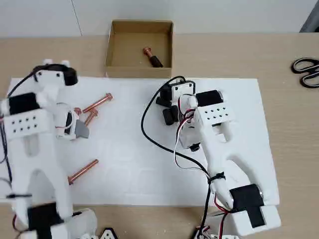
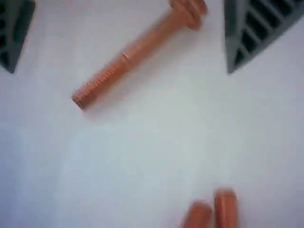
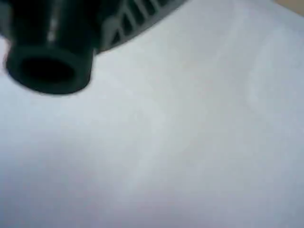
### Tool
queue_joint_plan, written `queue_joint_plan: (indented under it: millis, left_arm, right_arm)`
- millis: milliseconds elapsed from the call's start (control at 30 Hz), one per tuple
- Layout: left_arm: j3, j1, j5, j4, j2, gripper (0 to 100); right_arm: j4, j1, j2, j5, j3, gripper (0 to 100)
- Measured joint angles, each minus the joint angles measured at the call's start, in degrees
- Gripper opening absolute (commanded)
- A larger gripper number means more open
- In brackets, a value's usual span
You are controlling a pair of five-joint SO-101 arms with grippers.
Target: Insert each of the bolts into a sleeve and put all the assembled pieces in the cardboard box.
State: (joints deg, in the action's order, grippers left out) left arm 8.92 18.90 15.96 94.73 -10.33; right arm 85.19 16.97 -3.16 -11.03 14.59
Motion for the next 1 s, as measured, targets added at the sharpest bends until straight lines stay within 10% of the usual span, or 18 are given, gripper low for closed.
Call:
queue_joint_plan:
  millis: [1000]
  left_arm:
    - [-2.29, -6.15, 5.63, -28.04, 29.80, 26]
  right_arm:
    - [0.00, 0.00, 0.00, 0.00, 0.00, 0.5]
